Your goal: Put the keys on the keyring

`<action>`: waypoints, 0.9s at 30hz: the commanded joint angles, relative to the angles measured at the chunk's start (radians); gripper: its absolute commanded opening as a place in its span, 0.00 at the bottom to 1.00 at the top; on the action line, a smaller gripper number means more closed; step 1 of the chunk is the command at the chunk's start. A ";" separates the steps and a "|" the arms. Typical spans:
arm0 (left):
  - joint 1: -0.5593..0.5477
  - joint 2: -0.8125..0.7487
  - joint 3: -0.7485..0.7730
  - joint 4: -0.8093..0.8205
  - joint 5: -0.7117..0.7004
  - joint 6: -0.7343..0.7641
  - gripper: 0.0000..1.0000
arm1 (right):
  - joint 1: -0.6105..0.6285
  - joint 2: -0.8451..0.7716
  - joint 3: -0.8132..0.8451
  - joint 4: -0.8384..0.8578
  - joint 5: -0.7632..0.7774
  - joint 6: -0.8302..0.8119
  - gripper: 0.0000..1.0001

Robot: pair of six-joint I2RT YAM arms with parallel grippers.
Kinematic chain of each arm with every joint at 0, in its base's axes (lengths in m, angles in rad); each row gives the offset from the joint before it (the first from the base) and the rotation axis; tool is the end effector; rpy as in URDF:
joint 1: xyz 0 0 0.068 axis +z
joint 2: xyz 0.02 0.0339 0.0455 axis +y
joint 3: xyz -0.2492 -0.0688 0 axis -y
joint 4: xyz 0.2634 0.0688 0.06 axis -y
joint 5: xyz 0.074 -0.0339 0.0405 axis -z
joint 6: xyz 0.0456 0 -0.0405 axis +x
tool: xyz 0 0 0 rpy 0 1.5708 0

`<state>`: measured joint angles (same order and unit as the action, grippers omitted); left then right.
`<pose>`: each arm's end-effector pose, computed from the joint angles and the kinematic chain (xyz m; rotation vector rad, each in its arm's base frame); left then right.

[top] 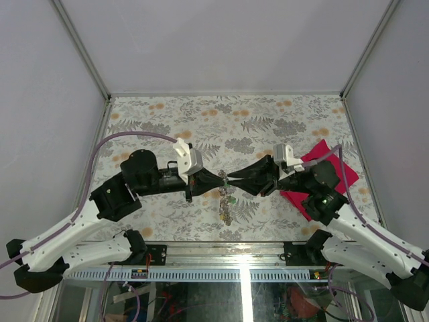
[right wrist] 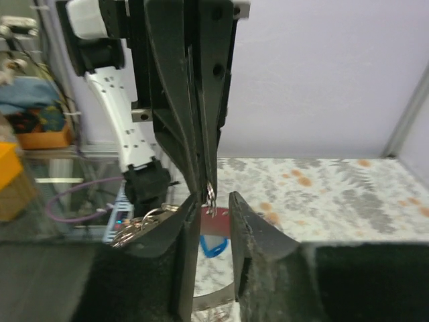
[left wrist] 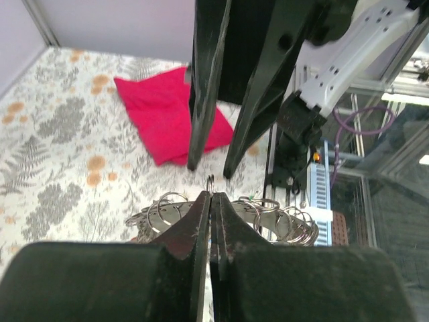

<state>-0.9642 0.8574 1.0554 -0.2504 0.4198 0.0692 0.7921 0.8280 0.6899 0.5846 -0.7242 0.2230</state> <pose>0.1095 -0.1904 0.4065 1.1288 1.2970 -1.0157 0.1317 0.1765 0.3669 -0.9914 0.9141 1.2742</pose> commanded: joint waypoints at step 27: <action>-0.002 0.504 0.550 -0.777 -0.399 0.115 0.00 | 0.002 -0.197 0.021 -0.499 0.514 -0.306 0.50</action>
<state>-0.9646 1.3483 1.5703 -1.0058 0.1013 0.1856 0.7921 0.6220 0.7086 0.0563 -0.2256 -0.0948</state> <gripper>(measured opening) 0.011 0.489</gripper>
